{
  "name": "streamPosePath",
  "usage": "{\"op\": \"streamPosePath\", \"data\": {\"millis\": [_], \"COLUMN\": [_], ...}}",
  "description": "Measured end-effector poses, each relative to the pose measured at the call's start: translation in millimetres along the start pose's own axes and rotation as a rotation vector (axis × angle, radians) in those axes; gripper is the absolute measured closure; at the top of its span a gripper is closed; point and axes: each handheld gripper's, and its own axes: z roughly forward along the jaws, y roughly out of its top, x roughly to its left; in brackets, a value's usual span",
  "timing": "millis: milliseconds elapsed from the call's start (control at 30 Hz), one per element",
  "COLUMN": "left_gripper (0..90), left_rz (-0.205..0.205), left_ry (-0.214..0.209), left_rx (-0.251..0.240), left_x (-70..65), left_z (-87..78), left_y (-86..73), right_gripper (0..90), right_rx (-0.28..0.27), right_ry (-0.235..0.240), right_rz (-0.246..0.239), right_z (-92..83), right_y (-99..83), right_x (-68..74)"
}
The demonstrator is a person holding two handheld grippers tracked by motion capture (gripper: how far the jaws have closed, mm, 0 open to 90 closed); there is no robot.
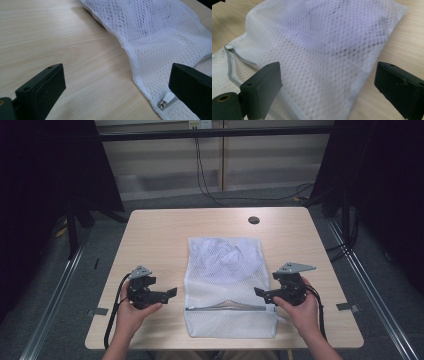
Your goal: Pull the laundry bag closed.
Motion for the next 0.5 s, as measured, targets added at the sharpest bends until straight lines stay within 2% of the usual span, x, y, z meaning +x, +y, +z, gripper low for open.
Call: {"op": "streamPosePath", "data": {"millis": [67,100,300,500], "left_gripper": [0.5,0.6,0.6,1.7], "left_rz": [-0.008,0.006,0.007,0.009], "left_ry": [-0.022,-0.025,-0.033,-0.045], "left_rx": [0.016,0.023,0.032,0.046], "left_x": [0.3,0.0,0.6,2.0], "left_z": [-0.3,-1.1,-3.4,-4.4], "left_y": [-1.3,-1.7,-2.3,-2.7], "right_gripper": [7.0,7.0,7.8,7.9], "right_rx": [-0.012,-0.009,-0.012,0.023], "right_ry": [0.007,0.015,0.047,0.065], "right_rz": [0.004,0.003,-0.001,-0.026], "right_z": [1.0,1.2,5.4,14.1], "right_y": [2.1,2.9,7.1,9.9], "right_x": [4.2,6.6,21.1,33.0]}}
